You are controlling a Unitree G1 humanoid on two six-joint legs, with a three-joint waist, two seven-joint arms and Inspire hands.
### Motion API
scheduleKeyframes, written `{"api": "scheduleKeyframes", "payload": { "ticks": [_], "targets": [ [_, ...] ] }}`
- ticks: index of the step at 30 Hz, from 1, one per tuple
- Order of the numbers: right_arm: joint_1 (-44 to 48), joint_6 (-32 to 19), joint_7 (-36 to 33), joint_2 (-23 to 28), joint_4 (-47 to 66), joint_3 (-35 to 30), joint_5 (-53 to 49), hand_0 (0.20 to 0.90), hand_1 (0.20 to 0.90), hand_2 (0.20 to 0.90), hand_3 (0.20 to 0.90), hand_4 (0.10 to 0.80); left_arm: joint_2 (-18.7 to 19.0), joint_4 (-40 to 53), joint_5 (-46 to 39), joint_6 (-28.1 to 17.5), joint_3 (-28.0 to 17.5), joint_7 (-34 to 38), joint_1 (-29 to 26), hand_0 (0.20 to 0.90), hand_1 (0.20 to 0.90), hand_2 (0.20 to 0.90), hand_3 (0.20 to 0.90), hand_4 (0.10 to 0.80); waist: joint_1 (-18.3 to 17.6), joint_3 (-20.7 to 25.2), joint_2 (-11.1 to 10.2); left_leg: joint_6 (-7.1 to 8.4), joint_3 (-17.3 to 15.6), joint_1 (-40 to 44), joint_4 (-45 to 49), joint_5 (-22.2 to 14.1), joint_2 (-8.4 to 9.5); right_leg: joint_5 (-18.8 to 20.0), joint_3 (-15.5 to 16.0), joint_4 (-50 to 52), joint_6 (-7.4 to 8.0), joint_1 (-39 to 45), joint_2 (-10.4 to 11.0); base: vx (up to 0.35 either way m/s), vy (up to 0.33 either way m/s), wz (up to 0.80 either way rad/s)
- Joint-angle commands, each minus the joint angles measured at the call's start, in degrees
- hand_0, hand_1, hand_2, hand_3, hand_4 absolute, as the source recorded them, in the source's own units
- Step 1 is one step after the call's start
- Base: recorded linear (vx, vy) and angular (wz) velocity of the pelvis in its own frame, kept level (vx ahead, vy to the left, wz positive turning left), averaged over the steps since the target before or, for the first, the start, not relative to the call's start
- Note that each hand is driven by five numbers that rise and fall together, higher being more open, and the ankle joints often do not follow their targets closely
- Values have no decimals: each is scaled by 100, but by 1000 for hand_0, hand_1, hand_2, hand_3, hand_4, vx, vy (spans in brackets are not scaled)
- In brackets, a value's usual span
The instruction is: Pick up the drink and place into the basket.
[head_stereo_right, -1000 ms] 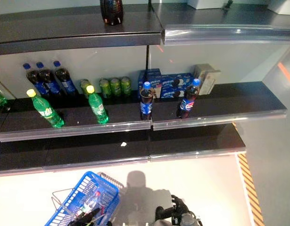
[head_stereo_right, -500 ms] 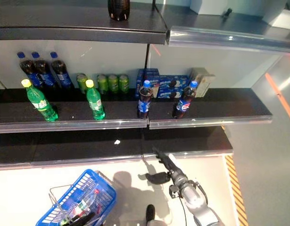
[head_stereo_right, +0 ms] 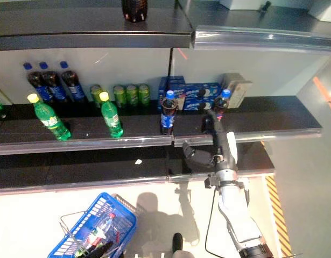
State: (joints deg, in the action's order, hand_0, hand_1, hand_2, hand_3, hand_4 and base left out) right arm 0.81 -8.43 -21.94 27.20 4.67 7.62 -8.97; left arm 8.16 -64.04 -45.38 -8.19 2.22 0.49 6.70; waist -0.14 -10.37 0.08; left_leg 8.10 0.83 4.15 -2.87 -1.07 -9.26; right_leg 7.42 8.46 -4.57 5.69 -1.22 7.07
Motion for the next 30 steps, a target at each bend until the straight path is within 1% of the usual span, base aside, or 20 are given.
{"api": "scheduleKeyframes", "payload": {
  "ticks": [1,2,5,9,10,19,23,30],
  "targets": [
    [1463,-641,-772,-16,160,-270,163,900,900,900,900,800,267,605,-82,-431,312,-185,-368,300,300,300,200,100,120,-478,-121,-266,-140,-776,685,280,-91,-395,-264,1345,72,-831,463,-311,74,27],
    [1575,-637,-800,-11,125,-252,173,900,900,900,900,800,277,622,-110,-421,341,-181,-415,300,300,300,200,100,127,-539,-111,-273,-117,-838,739,275,-74,-403,-263,1402,67,-889,470,-258,75,21],
    [2240,-613,-1065,-13,-88,-87,174,900,900,900,900,800,298,690,-343,-512,552,-105,-645,300,300,300,200,100,153,-950,-53,-305,41,-1267,1214,192,36,-447,-320,1730,7,-1219,537,-149,84,16],
    [2617,-611,-1257,-125,-195,-28,284,900,900,900,900,800,339,709,-537,-599,593,-114,-730,300,300,300,200,100,186,-1163,3,-334,122,-1509,1380,163,116,-460,-354,1818,-22,-1390,565,-65,68,7],
    [2759,-580,-1379,-143,-191,-15,338,900,900,900,900,800,364,761,-619,-606,606,-118,-782,300,300,300,200,100,205,-1276,29,-355,159,-1638,1435,169,159,-457,-371,1841,-33,-1478,569,-79,57,1],
    [3340,-356,-1746,-137,-261,-90,429,900,900,900,900,800,300,1045,-840,-690,792,-147,-969,300,300,300,200,100,305,-1672,93,-430,255,-2126,1569,265,268,-414,-375,1826,-88,-1747,498,-60,14,-2],
    [3619,-269,-1906,-83,-293,-175,406,900,900,900,900,800,279,1209,-841,-686,907,-135,-1031,300,300,300,200,100,366,-1810,120,-444,300,-2219,1567,310,288,-401,-347,1791,-104,-1762,475,0,0,0],
    [4318,94,-1946,62,-430,-176,-7,900,900,900,900,800,351,1298,-902,-605,985,-38,-1191,300,300,300,200,100,486,-1942,132,-441,382,-2375,1608,366,314,-390,-332,1727,-119,-1777,445,0,0,0]
  ]
}}
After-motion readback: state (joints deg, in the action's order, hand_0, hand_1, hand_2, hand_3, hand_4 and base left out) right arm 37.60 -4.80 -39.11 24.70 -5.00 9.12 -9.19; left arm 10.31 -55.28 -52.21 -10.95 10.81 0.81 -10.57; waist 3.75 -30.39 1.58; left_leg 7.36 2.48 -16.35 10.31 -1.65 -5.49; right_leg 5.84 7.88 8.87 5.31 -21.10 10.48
